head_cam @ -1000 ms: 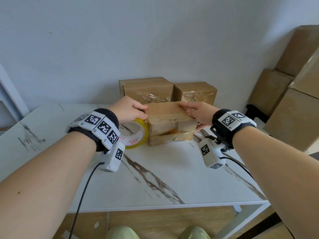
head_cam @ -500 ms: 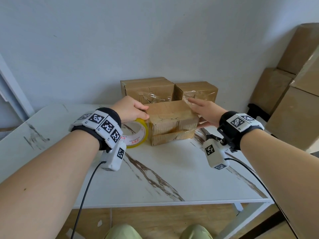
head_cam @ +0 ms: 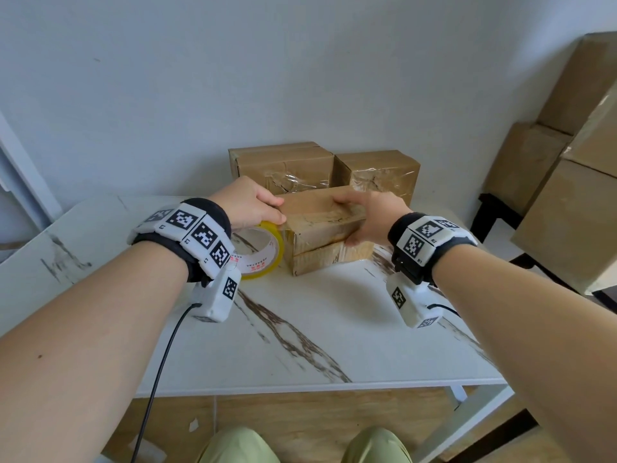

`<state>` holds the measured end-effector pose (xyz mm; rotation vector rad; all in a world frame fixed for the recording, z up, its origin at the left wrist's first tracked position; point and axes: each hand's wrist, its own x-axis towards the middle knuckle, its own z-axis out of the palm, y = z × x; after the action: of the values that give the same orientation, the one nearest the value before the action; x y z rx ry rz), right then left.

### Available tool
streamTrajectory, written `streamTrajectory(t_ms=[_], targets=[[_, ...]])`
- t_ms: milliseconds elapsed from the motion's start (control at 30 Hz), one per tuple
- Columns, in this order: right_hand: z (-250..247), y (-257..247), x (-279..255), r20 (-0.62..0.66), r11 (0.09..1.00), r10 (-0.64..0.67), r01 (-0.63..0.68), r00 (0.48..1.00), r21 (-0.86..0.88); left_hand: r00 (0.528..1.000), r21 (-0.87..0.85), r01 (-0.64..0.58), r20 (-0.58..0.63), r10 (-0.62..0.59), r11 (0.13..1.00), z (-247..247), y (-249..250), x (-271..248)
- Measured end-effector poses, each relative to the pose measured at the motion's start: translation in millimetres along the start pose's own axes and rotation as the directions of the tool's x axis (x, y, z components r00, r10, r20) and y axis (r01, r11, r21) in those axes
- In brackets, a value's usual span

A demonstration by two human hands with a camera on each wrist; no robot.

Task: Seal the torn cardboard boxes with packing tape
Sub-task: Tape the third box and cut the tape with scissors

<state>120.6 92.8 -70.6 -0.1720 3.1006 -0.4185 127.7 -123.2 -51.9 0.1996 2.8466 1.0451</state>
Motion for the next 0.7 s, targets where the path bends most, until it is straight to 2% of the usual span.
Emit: streamTrajectory(t_ms=[133,300,367,433,500,533,600,700], targets=[[-3,5,0,0.034,0.998,0.002,-0.004,0.999,0.059,1.0,0.002,-0.012,0.004,0.012,1.0,2,-3,1],[-19,11,3,0.172,0.999,-0.008,0.017,0.985,-0.047,1.0,0.029,-0.02,0.003,0.02,0.999,2,-4,4],[-23,19,5,0.175,0.997,0.06,-0.067,0.983,0.031,1.0,0.033,-0.019,-0.003,0.019,0.999,3,-4,6],[-25,31,6,0.124,0.978,0.19,-0.199,0.974,0.062,1.0,0.028,-0.021,-0.009,0.021,0.999,4,-5,6],[-25,45,4,0.124,0.941,0.338,-0.336,0.933,-0.036,1.0,0.023,-0.02,-0.015,0.02,1.0,6,-6,7],[-24,49,1,0.177,0.924,0.381,-0.367,0.908,-0.104,1.0,0.027,-0.02,-0.019,0.02,0.999,6,-6,7],[-19,58,-7,0.271,0.908,0.418,-0.388,0.867,-0.16,0.999,0.042,-0.02,-0.027,0.021,0.999,7,-5,6],[-11,61,-15,0.268,0.904,0.424,-0.42,0.865,-0.076,0.999,0.044,-0.018,-0.039,0.019,0.999,9,-4,6]])
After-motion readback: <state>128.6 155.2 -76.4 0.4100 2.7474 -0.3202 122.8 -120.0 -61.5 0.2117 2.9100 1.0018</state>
